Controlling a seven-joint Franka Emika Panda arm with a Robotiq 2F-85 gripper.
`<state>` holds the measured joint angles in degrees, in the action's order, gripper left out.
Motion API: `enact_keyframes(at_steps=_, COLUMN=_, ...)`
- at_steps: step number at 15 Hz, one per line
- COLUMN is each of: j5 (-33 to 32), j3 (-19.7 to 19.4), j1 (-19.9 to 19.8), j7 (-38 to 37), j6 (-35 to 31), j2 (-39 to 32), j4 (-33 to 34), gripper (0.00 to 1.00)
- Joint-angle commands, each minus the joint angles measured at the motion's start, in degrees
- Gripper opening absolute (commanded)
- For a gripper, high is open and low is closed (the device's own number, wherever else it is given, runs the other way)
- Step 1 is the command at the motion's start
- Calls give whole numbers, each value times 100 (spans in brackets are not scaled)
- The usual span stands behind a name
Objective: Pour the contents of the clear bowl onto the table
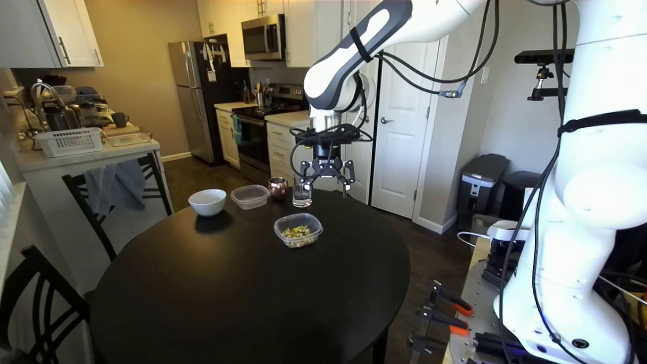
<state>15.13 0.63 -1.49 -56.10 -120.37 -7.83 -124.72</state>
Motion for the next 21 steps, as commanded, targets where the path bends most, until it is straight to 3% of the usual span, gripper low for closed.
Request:
enact_keyframes(at_steps=1, j5=24, j3=-80, j1=96, j7=8, j6=21, j2=0, j4=2, gripper=100)
enact_keyframes(at_steps=5, j5=28, j3=-79, j1=105, j7=7, j6=27, j2=0, j4=2, gripper=100)
enact_keyframes(at_steps=7, j5=423, j3=-74, j1=79, j7=-124, j6=-286, j2=-323, j4=243, gripper=100)
enact_keyframes(at_steps=14, j5=1993, j3=-2, j1=-51, j7=108, j6=-2699, j2=-1994, j4=1557, gripper=100)
enact_keyframes(at_steps=18, j5=2043, j3=-244, j1=-102, j7=-339, j6=-3673, j2=-3170, j4=2613, gripper=100)
enact_keyframes(at_steps=21, j5=1764, j3=-648, j1=-35, j7=-1032, j6=-3475, j2=-3811, j4=3227, gripper=100)
